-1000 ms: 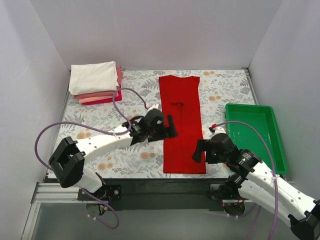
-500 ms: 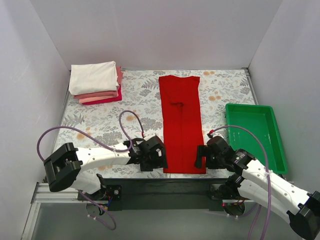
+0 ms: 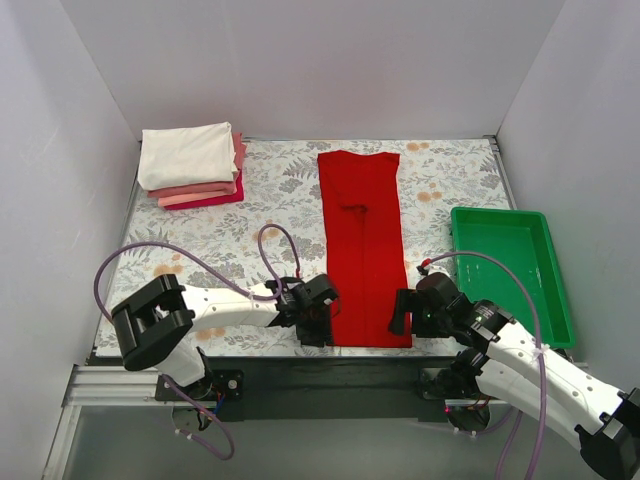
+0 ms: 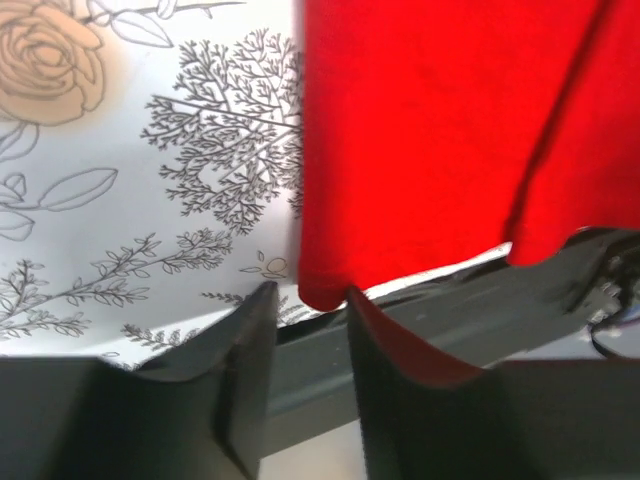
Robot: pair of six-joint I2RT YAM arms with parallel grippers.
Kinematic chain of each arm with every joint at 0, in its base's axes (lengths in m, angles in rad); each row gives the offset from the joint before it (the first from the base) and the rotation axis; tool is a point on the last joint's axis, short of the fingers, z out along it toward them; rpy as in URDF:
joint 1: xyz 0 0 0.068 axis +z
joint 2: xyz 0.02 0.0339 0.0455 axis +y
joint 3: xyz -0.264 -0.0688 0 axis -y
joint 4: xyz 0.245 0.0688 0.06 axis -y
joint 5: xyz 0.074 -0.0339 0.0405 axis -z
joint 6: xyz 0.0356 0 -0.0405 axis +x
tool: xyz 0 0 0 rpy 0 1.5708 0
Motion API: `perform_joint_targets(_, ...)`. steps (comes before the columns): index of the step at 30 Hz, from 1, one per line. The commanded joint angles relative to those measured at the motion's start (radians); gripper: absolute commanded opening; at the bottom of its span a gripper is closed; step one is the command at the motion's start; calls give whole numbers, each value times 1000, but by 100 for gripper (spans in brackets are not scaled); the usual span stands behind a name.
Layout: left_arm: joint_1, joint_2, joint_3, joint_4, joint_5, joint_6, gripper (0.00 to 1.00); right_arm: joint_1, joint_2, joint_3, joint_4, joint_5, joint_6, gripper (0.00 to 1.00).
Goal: Fold and stack the t-shirts
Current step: Fold the tshirt
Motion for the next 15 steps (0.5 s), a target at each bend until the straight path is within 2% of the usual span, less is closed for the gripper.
perform_joint_targets(1, -6, 27, 3, -14, -13, 10, 26, -5, -4, -4, -2, -2, 10, 90)
perform_joint_targets(6, -6, 41, -1, -31, -30, -19, 7, -5, 1, -17, -2, -49, 14, 88)
perform_joint_targets(7, -5, 44, 0, -38, -30, -25, 0, -5, 2, -27, 0, -59, 17, 87)
perform_joint_targets(15, -5, -13, -37, -84, -87, -74, 0, -5, 51, -31, 6, -56, 21, 79)
